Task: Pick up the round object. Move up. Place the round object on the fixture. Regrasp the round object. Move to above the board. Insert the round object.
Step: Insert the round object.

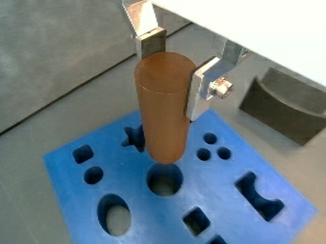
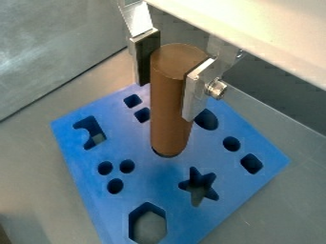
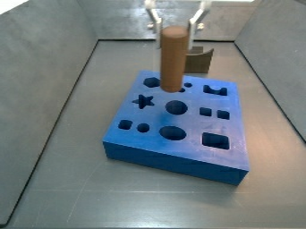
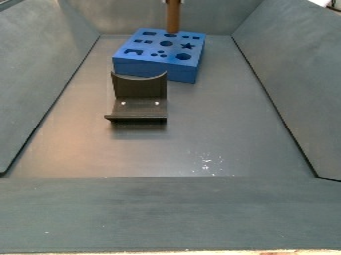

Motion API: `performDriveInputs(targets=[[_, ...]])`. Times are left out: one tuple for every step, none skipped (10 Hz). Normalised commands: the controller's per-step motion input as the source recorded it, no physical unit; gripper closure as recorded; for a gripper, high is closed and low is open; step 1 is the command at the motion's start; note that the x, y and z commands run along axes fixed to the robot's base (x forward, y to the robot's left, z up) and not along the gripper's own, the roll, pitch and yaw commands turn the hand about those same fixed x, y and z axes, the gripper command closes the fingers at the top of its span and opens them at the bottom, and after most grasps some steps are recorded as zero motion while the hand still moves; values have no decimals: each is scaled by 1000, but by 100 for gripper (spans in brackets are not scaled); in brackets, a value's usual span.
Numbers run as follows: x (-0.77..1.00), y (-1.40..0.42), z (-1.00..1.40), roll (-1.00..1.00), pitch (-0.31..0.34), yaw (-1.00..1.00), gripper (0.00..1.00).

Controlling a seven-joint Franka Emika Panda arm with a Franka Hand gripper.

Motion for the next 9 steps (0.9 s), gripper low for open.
performDriveInputs(targets=[[874,0,-180,-457,-254,-166,100],[911,20,-269,-449,-234,-206,100],[374,11,0,-163,0,-194,100],[329,-3,-66,-97,-166,-183,100],[249,-220,-351,-220,-491,-326,100],[69,0,-17,0,0,-94,100],[-51,117,0,0,0,0,100],[-666,0,-17,0,-51,-97,100],[-620,0,0,-3,-163,-129,100]])
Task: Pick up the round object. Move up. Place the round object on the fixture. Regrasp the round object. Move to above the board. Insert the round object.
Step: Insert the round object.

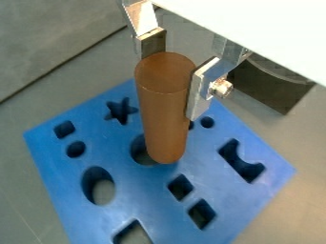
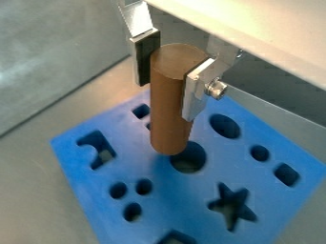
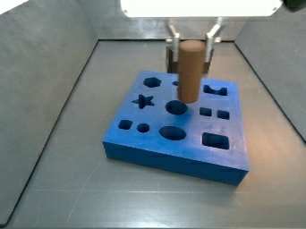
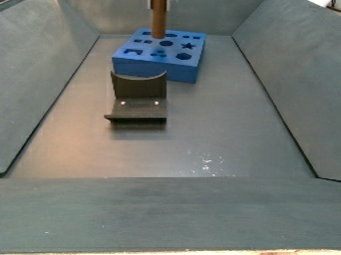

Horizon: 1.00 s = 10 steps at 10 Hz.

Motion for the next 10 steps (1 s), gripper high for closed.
performDriveInputs(targets=[[-14,0,-66,0,0,0,100],[-46,-149,-291,31,0,0,100],[0,-46,-23,0,-9,0,100],[0,-9,-166,-243,-94,0,100],[0,-29,-20,0,-9,0,100],[0,-49,-337,-83,0,0,100],[-40,-6,-589,-166,0,-11,100],[0,0,-589,-206,17,-51,100],[0,0,-691,-397,157,-83,100],[109,20,-577,-366,406,-114,100]])
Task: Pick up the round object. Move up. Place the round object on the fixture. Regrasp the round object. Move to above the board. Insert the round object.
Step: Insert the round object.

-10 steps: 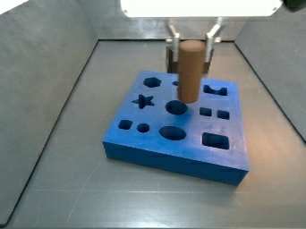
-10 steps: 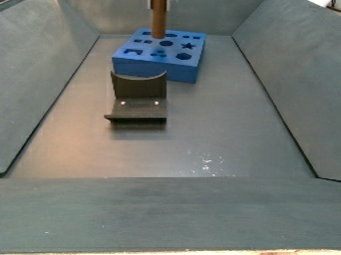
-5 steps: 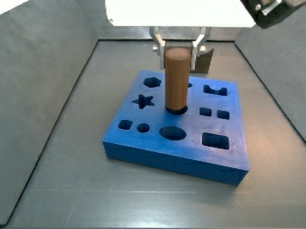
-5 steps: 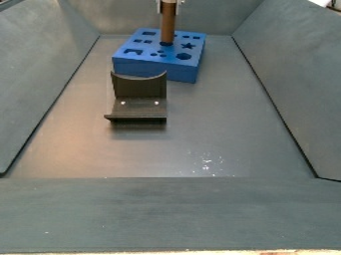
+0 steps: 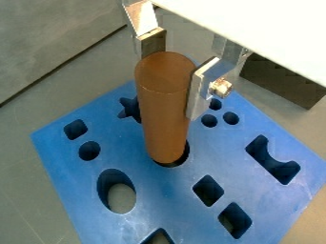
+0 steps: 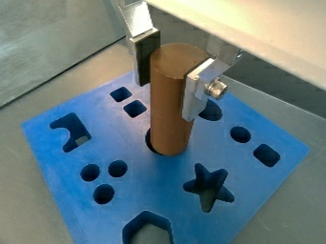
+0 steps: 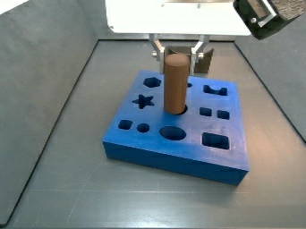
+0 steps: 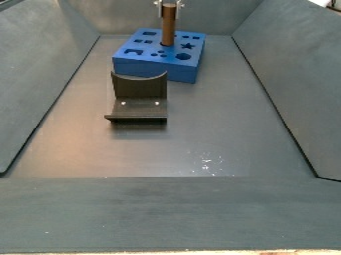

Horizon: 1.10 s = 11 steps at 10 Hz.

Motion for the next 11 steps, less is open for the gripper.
performDriveInputs(targets=[[474,43,-371,-340,694,-120,100],[737,20,-300,-263,529,-17,100],[611,0,-160,-120,266,-66,100],[349,0,0,0,366,0,100],[274,0,-20,-34,54,3,100],[334,0,0,-126,0,0,100],[11,-54,0,97,63,0,100],[0,-140,-649,217,134,0,100],[11,-191,-1000,129,0,-117,100],[154,-77,-1000,77,0,-294,100],[243,0,-1000,0,120,-500,100]])
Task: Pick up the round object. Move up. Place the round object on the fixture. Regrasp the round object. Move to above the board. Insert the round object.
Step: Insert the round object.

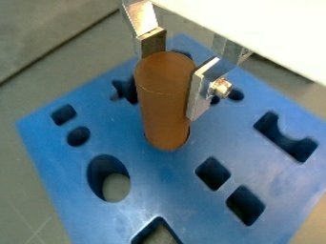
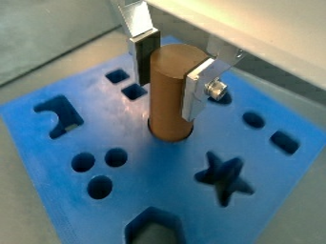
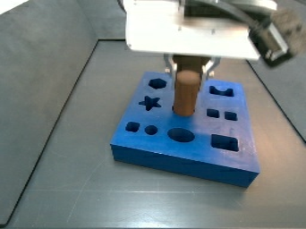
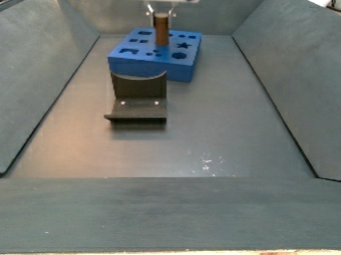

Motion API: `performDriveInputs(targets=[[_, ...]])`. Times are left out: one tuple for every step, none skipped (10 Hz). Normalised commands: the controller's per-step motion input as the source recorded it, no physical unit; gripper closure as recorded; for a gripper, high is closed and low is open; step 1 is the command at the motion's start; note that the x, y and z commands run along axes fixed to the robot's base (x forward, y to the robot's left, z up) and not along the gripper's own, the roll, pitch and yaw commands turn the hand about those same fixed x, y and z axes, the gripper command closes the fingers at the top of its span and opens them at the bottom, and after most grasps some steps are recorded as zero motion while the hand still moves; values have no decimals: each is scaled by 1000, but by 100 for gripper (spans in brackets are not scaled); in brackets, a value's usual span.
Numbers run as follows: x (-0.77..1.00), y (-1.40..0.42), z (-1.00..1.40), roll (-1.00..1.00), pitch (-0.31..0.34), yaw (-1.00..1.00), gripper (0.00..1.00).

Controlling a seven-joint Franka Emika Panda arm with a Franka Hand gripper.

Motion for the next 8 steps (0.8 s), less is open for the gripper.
performDriveInputs(targets=[[271,46,-771,-20,406,-523,100],[317,49,-706,-26,474,-520,100],[369,40,-709,-9,480,-477,100],[563,46,-709,-51,466,-237,100],[0,0,0,9,0,0,100],[0,0,0,0,-9,0,100],[0,0,0,0,-11,0,100],[0,0,0,0,0,0,100]])
